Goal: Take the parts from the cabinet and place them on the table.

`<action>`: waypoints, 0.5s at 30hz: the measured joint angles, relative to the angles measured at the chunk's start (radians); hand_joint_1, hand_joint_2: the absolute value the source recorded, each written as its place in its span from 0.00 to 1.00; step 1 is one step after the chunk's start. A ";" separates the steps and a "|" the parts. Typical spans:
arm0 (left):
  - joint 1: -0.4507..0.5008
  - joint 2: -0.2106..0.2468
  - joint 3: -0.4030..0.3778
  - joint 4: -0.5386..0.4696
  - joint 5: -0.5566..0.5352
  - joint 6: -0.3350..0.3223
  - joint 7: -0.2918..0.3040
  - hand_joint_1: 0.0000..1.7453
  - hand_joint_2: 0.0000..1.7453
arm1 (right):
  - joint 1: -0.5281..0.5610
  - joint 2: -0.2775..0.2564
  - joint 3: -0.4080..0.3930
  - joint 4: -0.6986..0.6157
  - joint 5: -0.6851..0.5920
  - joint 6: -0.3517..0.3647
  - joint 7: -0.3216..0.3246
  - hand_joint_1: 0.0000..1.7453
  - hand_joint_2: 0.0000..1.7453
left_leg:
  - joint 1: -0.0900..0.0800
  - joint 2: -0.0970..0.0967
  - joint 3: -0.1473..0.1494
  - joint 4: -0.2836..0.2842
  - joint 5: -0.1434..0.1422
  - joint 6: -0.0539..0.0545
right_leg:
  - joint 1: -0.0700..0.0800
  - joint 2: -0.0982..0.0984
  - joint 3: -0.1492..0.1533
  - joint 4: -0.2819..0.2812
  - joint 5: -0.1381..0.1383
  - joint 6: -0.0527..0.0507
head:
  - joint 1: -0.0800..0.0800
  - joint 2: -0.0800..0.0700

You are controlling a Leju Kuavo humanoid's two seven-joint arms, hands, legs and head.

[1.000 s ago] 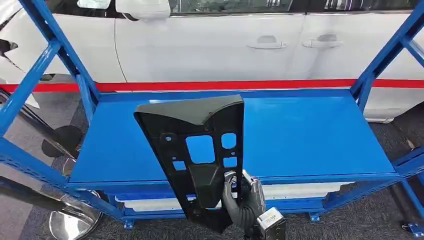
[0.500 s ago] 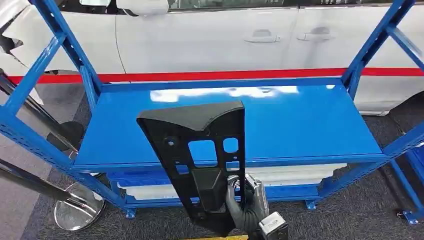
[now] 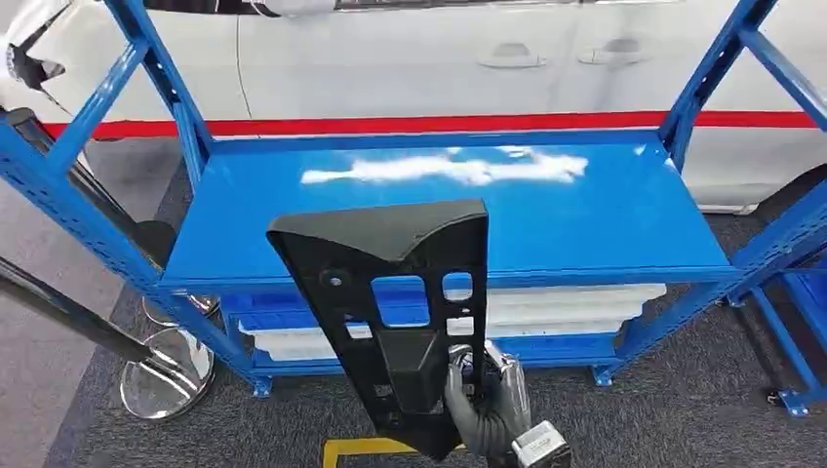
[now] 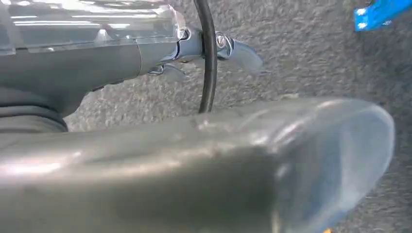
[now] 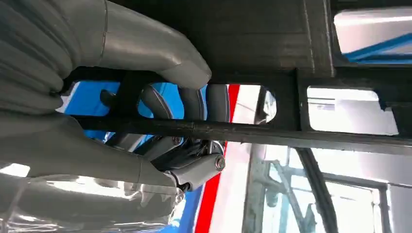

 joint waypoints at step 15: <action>-0.001 0.005 0.001 0.001 -0.013 -0.006 0.007 0.00 0.00 | 0.023 -0.001 -0.018 -0.024 -0.003 -0.006 -0.018 1.00 1.00 | 0.014 0.011 -0.159 0.034 0.134 -0.028 | -0.016 0.015 0.142 -0.012 -0.134 0.005 | 0.000 0.000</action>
